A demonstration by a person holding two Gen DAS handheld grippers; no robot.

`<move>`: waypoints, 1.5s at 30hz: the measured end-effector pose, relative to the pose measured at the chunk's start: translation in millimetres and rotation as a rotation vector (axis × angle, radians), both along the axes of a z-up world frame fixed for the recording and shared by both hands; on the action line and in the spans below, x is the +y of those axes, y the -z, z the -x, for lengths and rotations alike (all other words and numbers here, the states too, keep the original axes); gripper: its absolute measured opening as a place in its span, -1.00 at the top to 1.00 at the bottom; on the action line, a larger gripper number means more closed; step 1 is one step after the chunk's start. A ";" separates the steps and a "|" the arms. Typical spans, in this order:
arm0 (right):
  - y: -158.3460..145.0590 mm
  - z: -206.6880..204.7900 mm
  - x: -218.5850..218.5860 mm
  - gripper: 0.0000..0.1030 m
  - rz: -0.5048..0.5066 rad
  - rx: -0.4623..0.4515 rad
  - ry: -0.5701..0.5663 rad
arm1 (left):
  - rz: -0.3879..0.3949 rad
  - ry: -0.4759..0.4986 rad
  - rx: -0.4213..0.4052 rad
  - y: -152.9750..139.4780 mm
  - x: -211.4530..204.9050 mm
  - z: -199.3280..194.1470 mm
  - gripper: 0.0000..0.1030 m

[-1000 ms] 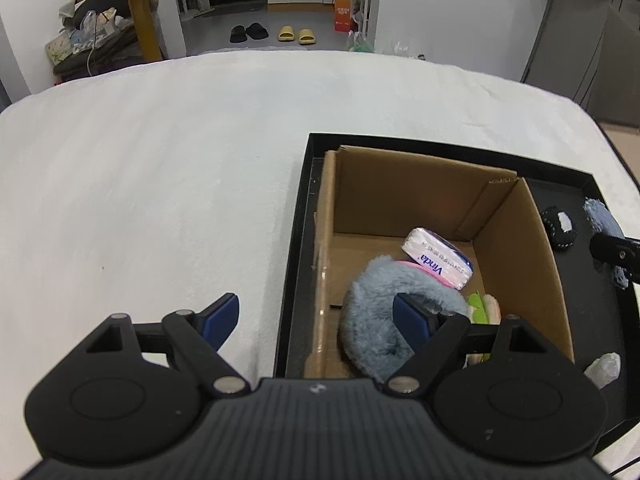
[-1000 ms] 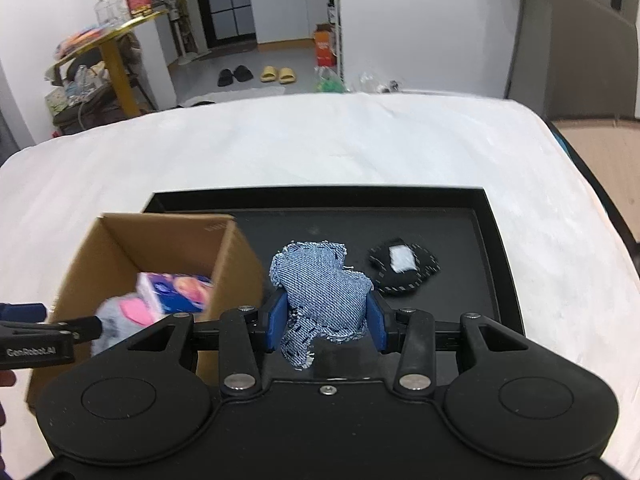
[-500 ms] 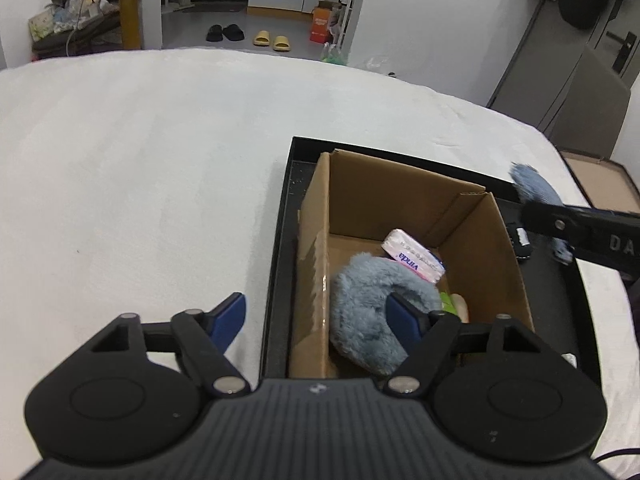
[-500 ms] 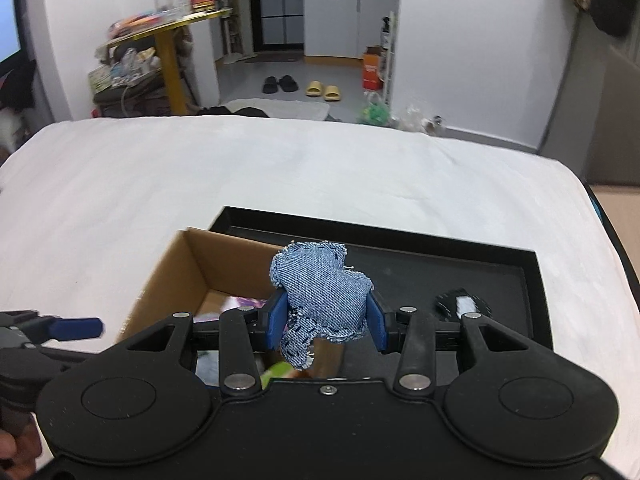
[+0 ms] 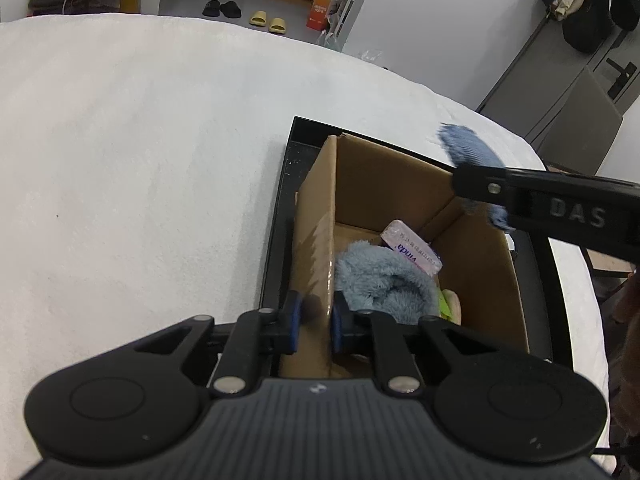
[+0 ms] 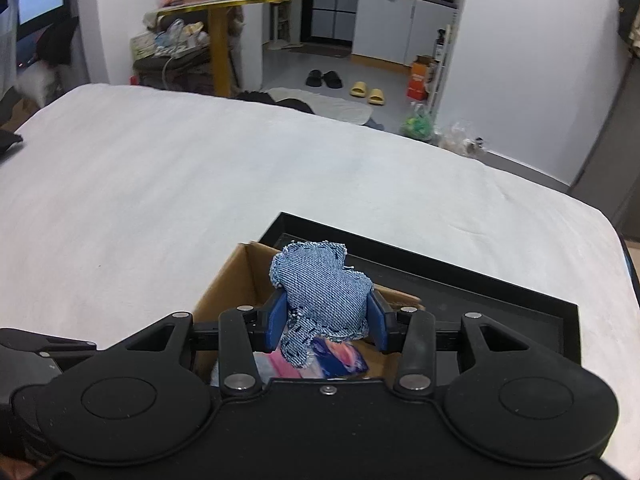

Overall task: Organize soft objects
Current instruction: 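Lift the denim cloth into the box and open the right tool, then move the right tool down and close it on the white plastic bag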

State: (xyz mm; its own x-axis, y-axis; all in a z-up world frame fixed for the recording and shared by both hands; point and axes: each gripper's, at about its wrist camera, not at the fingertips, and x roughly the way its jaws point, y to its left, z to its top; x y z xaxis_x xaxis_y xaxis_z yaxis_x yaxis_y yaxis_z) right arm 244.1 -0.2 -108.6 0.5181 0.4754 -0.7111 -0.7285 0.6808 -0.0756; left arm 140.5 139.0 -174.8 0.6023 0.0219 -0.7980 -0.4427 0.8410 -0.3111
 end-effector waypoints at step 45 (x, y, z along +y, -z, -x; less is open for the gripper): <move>20.6 10.2 -126.5 -0.29 -0.111 0.098 0.272 | -0.196 0.062 0.087 -16.9 -23.1 1.2 -0.35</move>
